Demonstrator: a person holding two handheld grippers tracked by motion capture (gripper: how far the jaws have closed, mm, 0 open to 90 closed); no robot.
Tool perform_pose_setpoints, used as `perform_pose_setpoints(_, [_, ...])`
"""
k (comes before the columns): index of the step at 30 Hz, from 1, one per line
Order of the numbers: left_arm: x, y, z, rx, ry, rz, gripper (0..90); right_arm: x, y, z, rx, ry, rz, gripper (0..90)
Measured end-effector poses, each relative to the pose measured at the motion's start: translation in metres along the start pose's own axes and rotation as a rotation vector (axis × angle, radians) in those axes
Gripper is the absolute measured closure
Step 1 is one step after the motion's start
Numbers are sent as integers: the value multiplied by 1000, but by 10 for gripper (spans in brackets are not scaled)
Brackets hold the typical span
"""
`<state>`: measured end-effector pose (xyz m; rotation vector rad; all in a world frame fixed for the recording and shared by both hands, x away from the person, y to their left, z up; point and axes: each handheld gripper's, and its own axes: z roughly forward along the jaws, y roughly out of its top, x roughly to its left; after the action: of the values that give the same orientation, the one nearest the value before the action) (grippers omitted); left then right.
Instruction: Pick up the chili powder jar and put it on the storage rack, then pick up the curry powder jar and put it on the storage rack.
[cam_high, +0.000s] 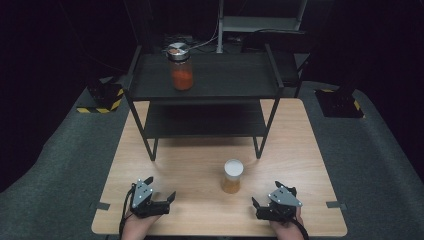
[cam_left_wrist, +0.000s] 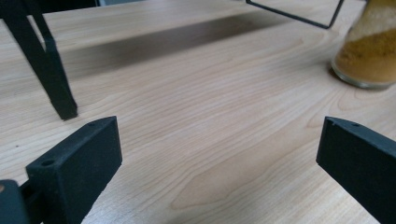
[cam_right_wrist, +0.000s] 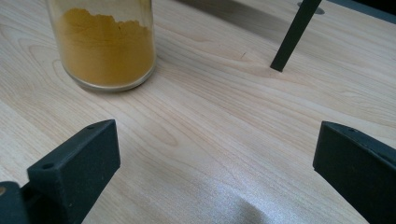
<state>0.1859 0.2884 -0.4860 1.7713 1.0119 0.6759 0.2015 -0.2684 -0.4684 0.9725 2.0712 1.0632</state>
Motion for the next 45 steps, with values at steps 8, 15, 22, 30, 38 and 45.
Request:
perform_pose_setpoints(8, [-4, 2, 1, 15, 12, 18, 4, 0, -2, -1, -10, 0, -5, 0])
perform_pose_setpoints(15, [-3, 2, 0, 10, 2, 21, 4, 3, -5, -3, -29, -23, 17, 3])
perform_pose_setpoints(22, [-2, 0, -1, 2, 0, 15, 4, -2, -12, -6, -65, -2, 26, 2])
perform_pose_setpoints(30, [-1, 0, -2, 4, -14, 27, 4, 1, -13, -6, -69, -11, 13, 0])
perform_pose_setpoints(38, [1, -3, -3, -9, -20, 18, 4, 1, -16, -8, -89, 7, 1, 4])
perform_pose_setpoints(45, [0, -3, -4, -11, -21, 19, 4, -1, -20, -11, -130, 16, 31, 0])
